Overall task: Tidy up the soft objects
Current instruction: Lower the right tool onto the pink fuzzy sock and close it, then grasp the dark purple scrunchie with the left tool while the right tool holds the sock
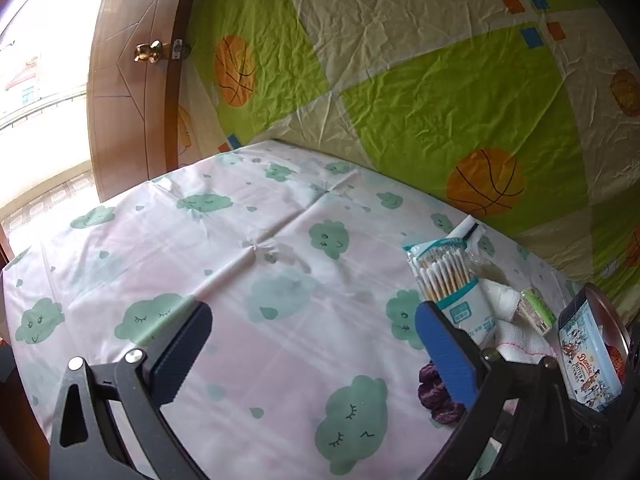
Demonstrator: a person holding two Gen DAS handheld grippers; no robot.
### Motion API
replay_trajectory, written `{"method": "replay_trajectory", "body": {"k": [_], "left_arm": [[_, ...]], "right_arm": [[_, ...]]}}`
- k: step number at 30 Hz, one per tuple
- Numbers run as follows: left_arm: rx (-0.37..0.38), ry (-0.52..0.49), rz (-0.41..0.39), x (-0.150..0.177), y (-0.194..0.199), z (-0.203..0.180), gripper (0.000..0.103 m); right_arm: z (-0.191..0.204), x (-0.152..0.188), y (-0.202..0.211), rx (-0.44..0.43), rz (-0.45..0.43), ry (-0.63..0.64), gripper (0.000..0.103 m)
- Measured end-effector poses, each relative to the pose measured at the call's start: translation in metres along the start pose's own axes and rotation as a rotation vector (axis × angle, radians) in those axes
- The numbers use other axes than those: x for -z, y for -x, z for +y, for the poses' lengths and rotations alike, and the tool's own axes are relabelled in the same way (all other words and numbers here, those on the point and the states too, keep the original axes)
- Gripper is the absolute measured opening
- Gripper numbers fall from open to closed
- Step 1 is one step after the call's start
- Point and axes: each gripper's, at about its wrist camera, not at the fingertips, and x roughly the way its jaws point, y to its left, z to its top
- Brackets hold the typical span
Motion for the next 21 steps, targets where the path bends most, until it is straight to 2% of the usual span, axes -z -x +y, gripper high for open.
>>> {"method": "replay_trajectory", "body": {"k": [2, 3, 8, 12, 16, 19, 21], "left_arm": [[-0.007, -0.014, -0.001, 0.001, 0.000, -0.003, 0.103], [-0.009, -0.022, -0.003, 0.000, 0.001, -0.004, 0.103], [-0.006, -0.063, -0.010, 0.003, 0.004, -0.013, 0.103], [0.052, -0.126, -0.012, 0.006, 0.006, -0.028, 0.103], [0.144, -0.257, 0.039, 0.016, 0.002, -0.061, 0.102], [0.113, -0.385, 0.082, 0.025, -0.003, -0.088, 0.099], [0.110, -0.435, 0.111, 0.029, -0.008, -0.099, 0.097]], "right_arm": [[0.002, 0.000, 0.000, -0.004, 0.004, 0.011, 0.060], [0.002, 0.000, 0.001, -0.007, 0.004, 0.012, 0.059], [-0.002, 0.006, 0.013, -0.063, -0.003, 0.044, 0.041], [-0.008, 0.014, 0.047, -0.090, -0.118, 0.077, 0.041], [-0.023, 0.018, 0.080, 0.003, -0.254, 0.091, 0.041], [-0.033, 0.019, 0.099, 0.111, -0.353, 0.094, 0.041], [-0.036, 0.017, 0.108, 0.180, -0.408, 0.110, 0.041]]}}
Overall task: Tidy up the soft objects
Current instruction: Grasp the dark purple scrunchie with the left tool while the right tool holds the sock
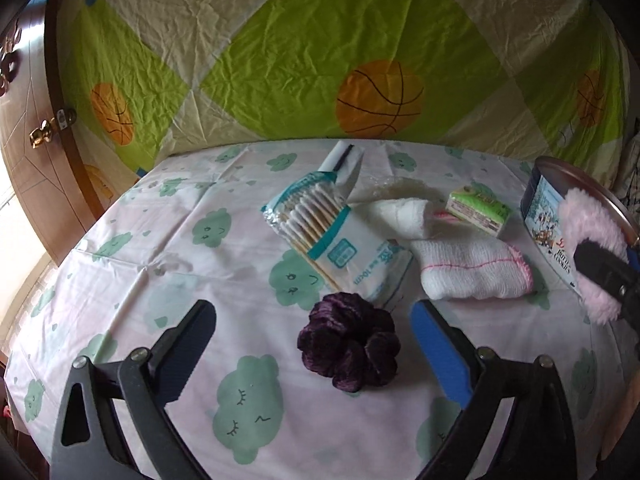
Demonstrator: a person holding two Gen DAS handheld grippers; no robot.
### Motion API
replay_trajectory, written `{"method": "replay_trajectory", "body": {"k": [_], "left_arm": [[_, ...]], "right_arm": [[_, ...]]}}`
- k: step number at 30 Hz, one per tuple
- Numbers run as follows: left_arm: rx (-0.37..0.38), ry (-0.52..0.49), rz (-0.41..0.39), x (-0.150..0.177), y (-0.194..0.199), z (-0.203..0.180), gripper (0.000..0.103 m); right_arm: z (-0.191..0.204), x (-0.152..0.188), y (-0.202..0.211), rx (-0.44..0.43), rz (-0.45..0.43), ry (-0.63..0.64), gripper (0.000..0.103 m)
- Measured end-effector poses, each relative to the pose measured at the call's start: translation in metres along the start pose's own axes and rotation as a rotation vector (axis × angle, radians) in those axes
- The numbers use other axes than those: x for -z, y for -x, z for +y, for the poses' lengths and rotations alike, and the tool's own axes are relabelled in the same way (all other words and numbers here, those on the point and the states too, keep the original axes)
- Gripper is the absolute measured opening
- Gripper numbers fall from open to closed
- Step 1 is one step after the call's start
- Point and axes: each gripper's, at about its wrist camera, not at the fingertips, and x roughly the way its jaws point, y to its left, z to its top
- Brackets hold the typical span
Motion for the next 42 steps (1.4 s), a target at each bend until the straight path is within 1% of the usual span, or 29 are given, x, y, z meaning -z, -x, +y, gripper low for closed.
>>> {"method": "replay_trajectory", "body": {"k": [2, 5, 7, 8, 11, 15, 16, 17, 20, 22, 25, 27, 30, 33, 36, 39, 42], "left_arm": [[0.014, -0.025, 0.048, -0.001, -0.009, -0.006, 0.087], [0.034, -0.030, 0.131, -0.001, -0.025, -0.008, 0.074], [0.046, -0.017, 0.176, 0.001, -0.033, -0.006, 0.074], [0.056, -0.006, 0.186, 0.001, -0.035, -0.003, 0.074], [0.094, 0.038, 0.193, 0.002, -0.036, 0.003, 0.074], [0.081, 0.026, 0.194, 0.001, -0.036, -0.001, 0.073], [0.086, 0.028, 0.193, 0.001, -0.036, 0.000, 0.068], [0.083, 0.034, 0.190, 0.001, -0.035, 0.001, 0.060], [0.077, 0.058, 0.180, 0.000, -0.034, 0.008, 0.046], [0.081, 0.071, 0.175, 0.000, -0.034, 0.011, 0.041], [0.079, 0.087, 0.168, 0.001, -0.032, 0.014, 0.041], [0.067, 0.094, 0.135, 0.001, -0.025, 0.015, 0.041], [0.055, 0.125, 0.063, 0.002, -0.011, 0.021, 0.041], [0.045, 0.189, -0.026, 0.004, 0.007, 0.031, 0.041], [0.065, 0.261, -0.123, 0.006, 0.023, 0.037, 0.041], [0.056, 0.289, -0.179, 0.005, 0.033, 0.032, 0.041], [0.062, 0.299, -0.224, -0.001, 0.041, 0.021, 0.041]], "right_arm": [[-0.005, -0.003, 0.004, 0.028, -0.027, 0.003, 0.041], [-0.011, -0.004, 0.000, 0.037, -0.015, -0.020, 0.041], [-0.016, -0.004, -0.003, 0.029, 0.000, -0.045, 0.041], [-0.017, -0.004, -0.002, 0.023, 0.004, -0.057, 0.041], [-0.016, -0.002, -0.003, 0.017, 0.008, -0.070, 0.041], [-0.011, -0.001, -0.001, 0.023, 0.001, -0.050, 0.041], [-0.009, -0.001, 0.000, 0.027, -0.003, -0.040, 0.041], [-0.007, 0.000, 0.002, 0.030, -0.009, -0.032, 0.041], [-0.005, -0.001, 0.006, 0.028, -0.027, -0.021, 0.041], [-0.006, -0.002, 0.008, 0.032, -0.036, -0.023, 0.041], [-0.011, -0.003, 0.011, 0.032, -0.050, -0.046, 0.041], [-0.015, -0.004, 0.013, 0.030, -0.061, -0.061, 0.041], [-0.018, -0.005, 0.016, 0.021, -0.074, -0.075, 0.041], [-0.020, -0.006, 0.022, -0.019, -0.099, -0.094, 0.041], [-0.023, -0.008, 0.030, -0.060, -0.133, -0.111, 0.041], [-0.029, -0.009, 0.036, -0.070, -0.152, -0.127, 0.041], [-0.036, -0.010, 0.042, -0.051, -0.173, -0.128, 0.041]]}}
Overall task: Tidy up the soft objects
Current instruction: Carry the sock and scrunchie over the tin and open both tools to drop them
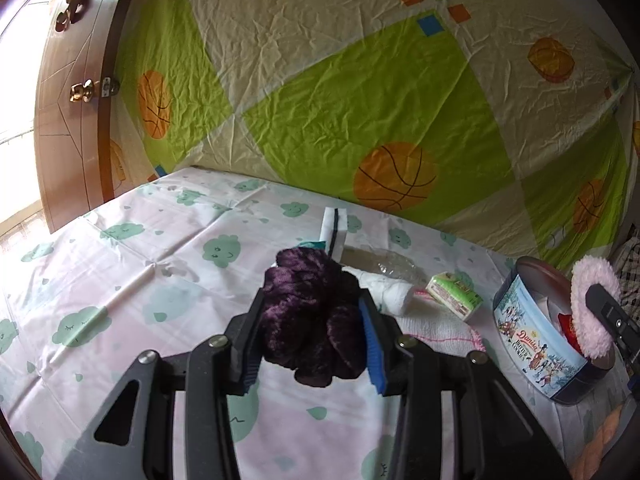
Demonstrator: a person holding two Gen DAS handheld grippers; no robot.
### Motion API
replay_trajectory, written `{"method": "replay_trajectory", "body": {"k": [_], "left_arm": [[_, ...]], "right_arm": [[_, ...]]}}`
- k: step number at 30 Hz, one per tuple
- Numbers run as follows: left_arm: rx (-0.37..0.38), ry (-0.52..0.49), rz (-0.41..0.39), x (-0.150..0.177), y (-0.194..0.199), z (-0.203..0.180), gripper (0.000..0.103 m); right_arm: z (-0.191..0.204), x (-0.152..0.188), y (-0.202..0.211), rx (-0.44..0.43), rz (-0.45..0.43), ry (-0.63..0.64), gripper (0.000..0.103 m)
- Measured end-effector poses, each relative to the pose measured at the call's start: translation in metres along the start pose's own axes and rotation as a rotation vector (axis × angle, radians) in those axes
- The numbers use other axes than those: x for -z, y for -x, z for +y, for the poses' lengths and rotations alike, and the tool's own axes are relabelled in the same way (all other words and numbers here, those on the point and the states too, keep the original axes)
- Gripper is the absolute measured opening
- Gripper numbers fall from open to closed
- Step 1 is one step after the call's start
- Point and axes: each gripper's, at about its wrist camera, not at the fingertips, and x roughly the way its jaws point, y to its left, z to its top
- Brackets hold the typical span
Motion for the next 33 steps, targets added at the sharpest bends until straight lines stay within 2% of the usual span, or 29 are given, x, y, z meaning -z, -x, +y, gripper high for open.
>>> {"method": "replay_trajectory", "body": {"k": [8, 14, 28, 33], "left_arm": [[0.052, -0.016, -0.068, -0.007, 0.010, -0.043, 0.041], [0.097, -0.050, -0.083, -0.007, 0.012, -0.075, 0.041], [0.205, -0.129, -0.093, -0.009, 0.010, -0.156, 0.041], [0.220, -0.157, -0.105, -0.010, 0.013, -0.176, 0.041]], "right_arm": [[-0.026, -0.008, 0.018, 0.031, -0.052, -0.027, 0.041], [-0.044, -0.013, 0.032, 0.041, -0.089, -0.063, 0.041], [-0.080, -0.021, 0.055, 0.149, -0.138, -0.050, 0.041], [-0.090, -0.024, 0.060, 0.171, -0.150, -0.049, 0.041]]}}
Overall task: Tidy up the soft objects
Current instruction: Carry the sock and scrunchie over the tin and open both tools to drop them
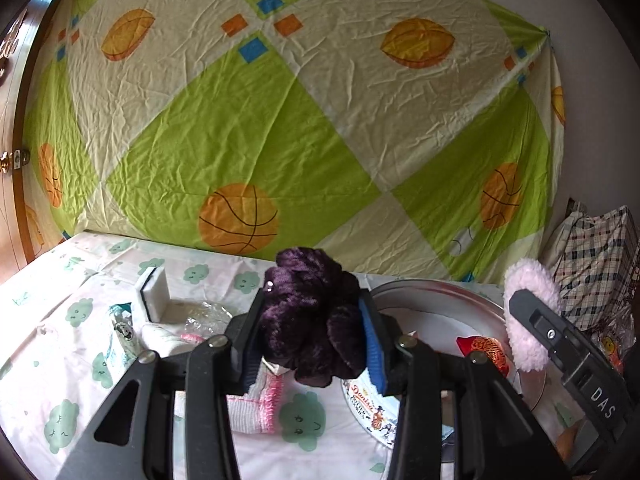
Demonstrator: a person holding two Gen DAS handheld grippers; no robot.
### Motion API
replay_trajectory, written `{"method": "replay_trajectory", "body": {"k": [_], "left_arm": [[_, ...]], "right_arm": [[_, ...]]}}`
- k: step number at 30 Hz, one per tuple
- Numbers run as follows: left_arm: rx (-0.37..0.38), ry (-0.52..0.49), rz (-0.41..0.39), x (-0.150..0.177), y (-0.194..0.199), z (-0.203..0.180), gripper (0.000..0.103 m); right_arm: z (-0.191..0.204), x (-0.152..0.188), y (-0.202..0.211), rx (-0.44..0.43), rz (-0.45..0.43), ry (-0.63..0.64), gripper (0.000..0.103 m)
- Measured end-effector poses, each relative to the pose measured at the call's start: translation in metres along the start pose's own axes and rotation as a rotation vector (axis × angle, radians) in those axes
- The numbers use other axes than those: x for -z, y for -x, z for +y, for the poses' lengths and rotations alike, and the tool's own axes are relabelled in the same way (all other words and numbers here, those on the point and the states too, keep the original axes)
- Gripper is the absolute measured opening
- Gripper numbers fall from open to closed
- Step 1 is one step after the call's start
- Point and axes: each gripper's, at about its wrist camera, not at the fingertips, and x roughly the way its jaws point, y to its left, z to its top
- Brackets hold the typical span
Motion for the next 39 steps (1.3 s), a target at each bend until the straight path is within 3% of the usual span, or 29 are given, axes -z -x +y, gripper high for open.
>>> {"method": "replay_trajectory", "body": {"k": [39], "left_arm": [[0.086, -0.035, 0.016, -0.002, -0.020, -0.065, 0.041]], "right_arm": [[-0.069, -0.019, 0.023, 0.155, -0.045, -0.027, 0.041]]}}
